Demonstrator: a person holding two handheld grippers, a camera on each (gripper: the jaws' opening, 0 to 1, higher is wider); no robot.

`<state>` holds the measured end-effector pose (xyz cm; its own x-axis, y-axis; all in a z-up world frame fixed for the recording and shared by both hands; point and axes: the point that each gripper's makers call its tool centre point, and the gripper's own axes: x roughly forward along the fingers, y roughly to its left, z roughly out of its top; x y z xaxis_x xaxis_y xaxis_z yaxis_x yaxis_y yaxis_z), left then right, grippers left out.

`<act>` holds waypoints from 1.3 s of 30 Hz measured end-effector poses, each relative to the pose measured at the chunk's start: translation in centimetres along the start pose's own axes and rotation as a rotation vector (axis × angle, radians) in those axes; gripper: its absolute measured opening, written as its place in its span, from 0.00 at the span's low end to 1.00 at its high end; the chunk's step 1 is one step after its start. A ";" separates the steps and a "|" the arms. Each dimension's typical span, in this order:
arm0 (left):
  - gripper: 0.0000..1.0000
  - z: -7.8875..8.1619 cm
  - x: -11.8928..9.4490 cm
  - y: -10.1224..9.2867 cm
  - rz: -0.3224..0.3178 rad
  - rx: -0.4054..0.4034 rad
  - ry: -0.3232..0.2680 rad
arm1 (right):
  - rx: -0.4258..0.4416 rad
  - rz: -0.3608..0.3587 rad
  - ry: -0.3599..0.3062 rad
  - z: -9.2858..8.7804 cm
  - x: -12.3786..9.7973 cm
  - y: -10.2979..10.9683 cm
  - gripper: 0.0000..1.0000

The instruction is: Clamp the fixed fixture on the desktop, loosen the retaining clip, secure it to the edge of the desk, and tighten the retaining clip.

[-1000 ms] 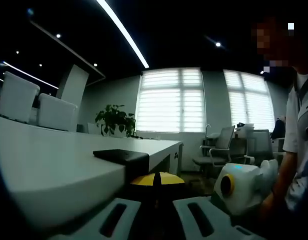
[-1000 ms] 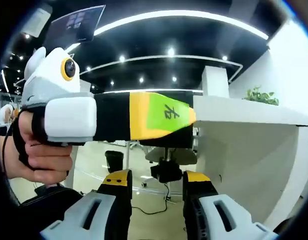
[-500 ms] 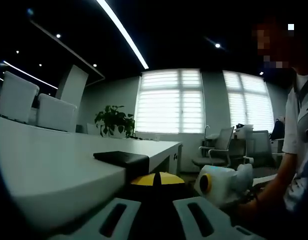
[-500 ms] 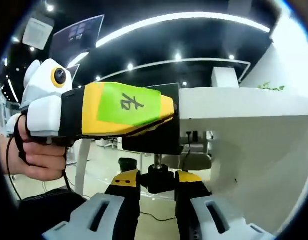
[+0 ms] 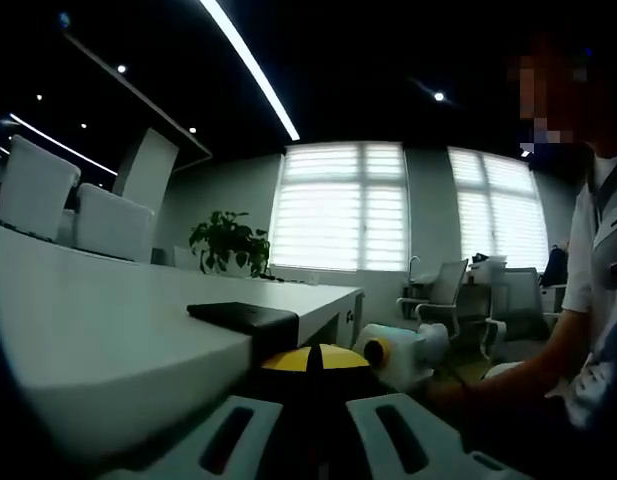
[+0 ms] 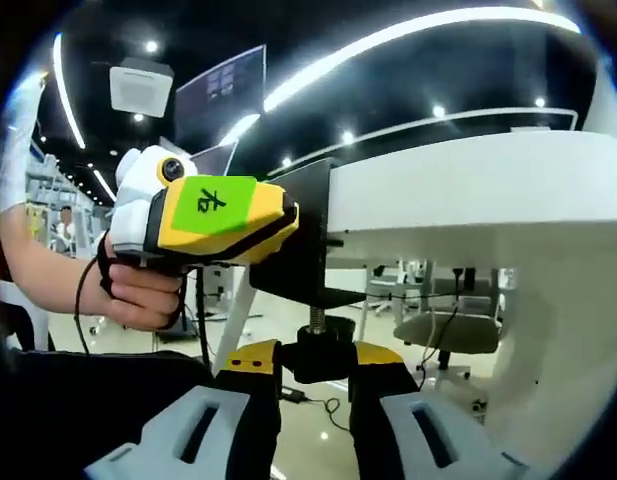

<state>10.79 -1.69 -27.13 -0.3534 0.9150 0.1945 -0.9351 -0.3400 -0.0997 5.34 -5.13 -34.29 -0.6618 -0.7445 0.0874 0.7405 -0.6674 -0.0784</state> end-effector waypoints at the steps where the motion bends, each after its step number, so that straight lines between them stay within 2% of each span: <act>1: 0.01 0.0 0.0 0.0 0.000 0.003 0.002 | 0.026 -0.036 0.026 -0.4 -0.3 0.1 0.24; 3: 0.01 0.0 0.0 0.1 0.001 0.005 0.003 | -0.025 -0.097 0.065 -1.2 -0.7 -0.1 0.26; 6: 0.01 0.0 0.0 0.4 -0.001 0.004 0.002 | -0.042 -0.219 0.099 -2.0 -1.7 -0.2 0.33; 10: 0.01 0.0 0.0 0.4 -0.003 0.003 0.001 | 0.000 -0.381 0.092 -1.5 -2.8 0.5 0.34; 11: 0.01 -0.1 0.1 0.4 -0.003 0.003 0.002 | 0.024 -0.398 0.070 -1.1 -2.6 0.8 0.34; 13: 0.01 -0.1 0.1 0.4 -0.001 0.007 0.005 | 0.039 -0.448 0.088 -1.0 -2.6 0.7 0.34; 14: 0.01 -0.1 0.1 0.4 0.000 0.008 0.006 | 0.032 -0.444 0.079 -0.6 -2.2 1.0 0.34; 16: 0.01 -0.1 0.1 0.5 0.002 0.009 0.008 | 0.004 -0.464 0.103 -0.6 -1.6 0.8 0.34; 18: 0.01 -0.1 0.1 0.5 0.003 0.010 0.009 | 0.029 -0.465 0.105 -0.7 -0.9 0.6 0.33; 23: 0.01 -0.1 0.1 0.5 0.001 0.009 0.007 | 0.006 -0.481 0.116 -0.7 -0.7 0.4 0.33; 25: 0.01 -0.1 0.2 0.1 -0.001 0.008 0.007 | -0.029 -0.487 0.122 -0.5 -0.7 0.3 0.33; 28: 0.01 -0.2 0.2 0.0 -0.002 0.007 0.006 | -0.022 -0.488 0.119 -0.5 -0.2 0.0 0.33; 35: 0.01 -0.1 0.1 -0.2 -0.001 0.008 0.005 | -0.010 -0.499 0.117 -0.5 0.1 -0.8 0.24; 39: 0.01 -0.2 0.1 -0.4 -0.001 0.006 0.004 | -0.028 -0.459 0.099 -0.6 0.2 -0.7 0.24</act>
<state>11.14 -1.41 -27.25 -0.3525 0.9161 0.1909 -0.9356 -0.3404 -0.0937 4.57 -4.82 -34.81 -0.9290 -0.3694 0.0240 0.3665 -0.9269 -0.0806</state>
